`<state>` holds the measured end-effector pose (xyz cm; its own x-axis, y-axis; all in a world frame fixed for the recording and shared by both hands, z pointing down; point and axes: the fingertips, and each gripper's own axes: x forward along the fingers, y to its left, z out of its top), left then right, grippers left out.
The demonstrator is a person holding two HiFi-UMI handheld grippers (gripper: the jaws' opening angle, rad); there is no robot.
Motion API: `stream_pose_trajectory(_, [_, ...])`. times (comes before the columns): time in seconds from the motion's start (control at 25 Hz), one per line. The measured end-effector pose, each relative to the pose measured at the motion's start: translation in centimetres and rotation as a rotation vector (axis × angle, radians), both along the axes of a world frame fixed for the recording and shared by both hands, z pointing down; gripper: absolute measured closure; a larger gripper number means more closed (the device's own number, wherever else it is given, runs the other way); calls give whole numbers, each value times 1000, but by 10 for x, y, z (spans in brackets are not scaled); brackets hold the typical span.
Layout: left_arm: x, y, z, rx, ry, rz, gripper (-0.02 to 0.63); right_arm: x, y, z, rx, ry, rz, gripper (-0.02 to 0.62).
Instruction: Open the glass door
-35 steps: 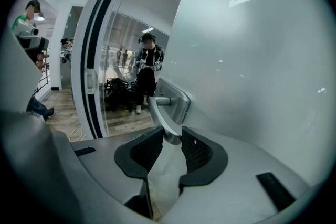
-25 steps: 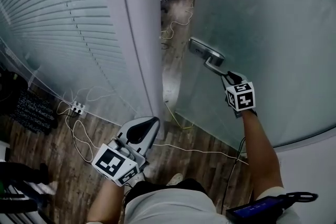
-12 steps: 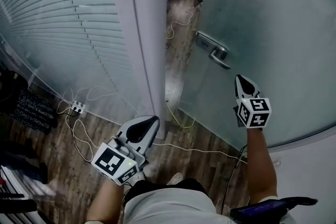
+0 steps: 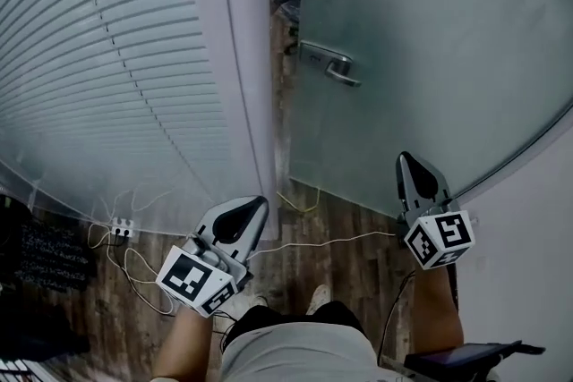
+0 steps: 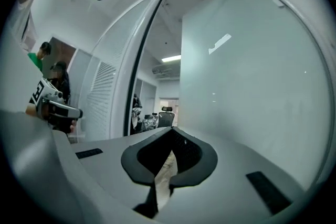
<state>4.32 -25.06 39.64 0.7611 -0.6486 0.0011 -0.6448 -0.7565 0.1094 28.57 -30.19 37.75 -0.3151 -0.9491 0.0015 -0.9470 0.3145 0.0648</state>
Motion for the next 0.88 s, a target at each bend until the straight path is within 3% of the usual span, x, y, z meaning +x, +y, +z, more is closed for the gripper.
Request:
stream_pose_trajectory(0.12, [-18,6,-25,-9,3,108,604,-22,44,-32,-3,10,90,594])
stream_pose_trajectory(0.24, [-24,46,-43,29,-5,184,604,-33,116,-56,41,15,153,594])
stream_pose_trajectory(0.52, [-31,181,-76,132,14,229,604,-55,287,-87,152,28,182,594])
stream_pose_trajectory(0.72, [-47,132,-87,66,40,260,604,-82,255,-109,118,21,201,594])
stream_pose_trajectory(0.88, [-47,156,-103,49,57,250,604,-84,288,-126,111,24,191,594])
